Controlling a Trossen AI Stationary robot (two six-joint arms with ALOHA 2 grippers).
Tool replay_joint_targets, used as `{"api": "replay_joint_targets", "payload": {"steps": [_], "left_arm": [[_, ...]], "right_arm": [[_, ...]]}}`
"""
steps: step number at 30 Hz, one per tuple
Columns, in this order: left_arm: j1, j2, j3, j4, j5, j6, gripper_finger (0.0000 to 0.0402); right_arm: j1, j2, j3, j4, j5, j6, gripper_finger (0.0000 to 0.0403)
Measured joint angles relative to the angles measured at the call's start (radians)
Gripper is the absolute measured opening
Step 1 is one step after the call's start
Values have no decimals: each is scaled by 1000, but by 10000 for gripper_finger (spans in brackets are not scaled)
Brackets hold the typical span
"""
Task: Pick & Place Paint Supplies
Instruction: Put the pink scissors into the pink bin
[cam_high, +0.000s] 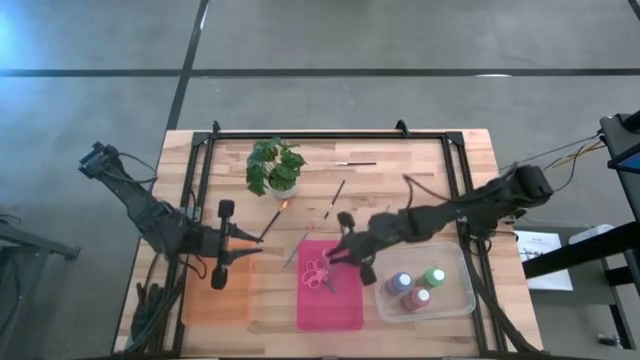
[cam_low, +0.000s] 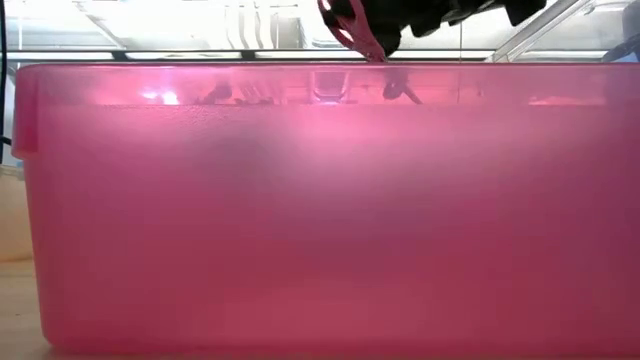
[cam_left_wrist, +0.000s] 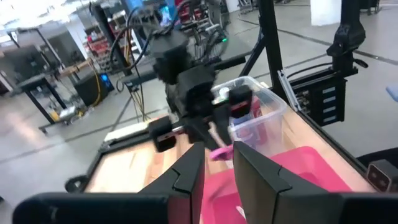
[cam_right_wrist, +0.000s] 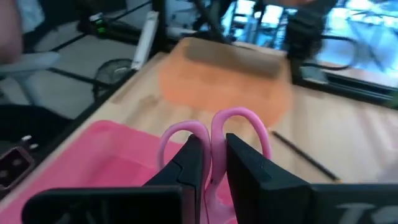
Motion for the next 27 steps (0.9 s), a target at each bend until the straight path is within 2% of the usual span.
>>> {"api": "replay_joint_targets", "payload": {"steps": [6,15,21,27], "left_arm": [[-4,19,-21,20,0,-85,91],[-12,69,-21,22,0,-126,90],[-17,81,-21,30,0,-141,90],[-22,85,-21,34,0,-141,90]], "right_arm": [[53,133,80,-3,30,-9,40],[60,278,171,-65,27,-22,40],[66,316,223,-157,27,-30,40],[66,302,236,-168,49,-26,40]]}}
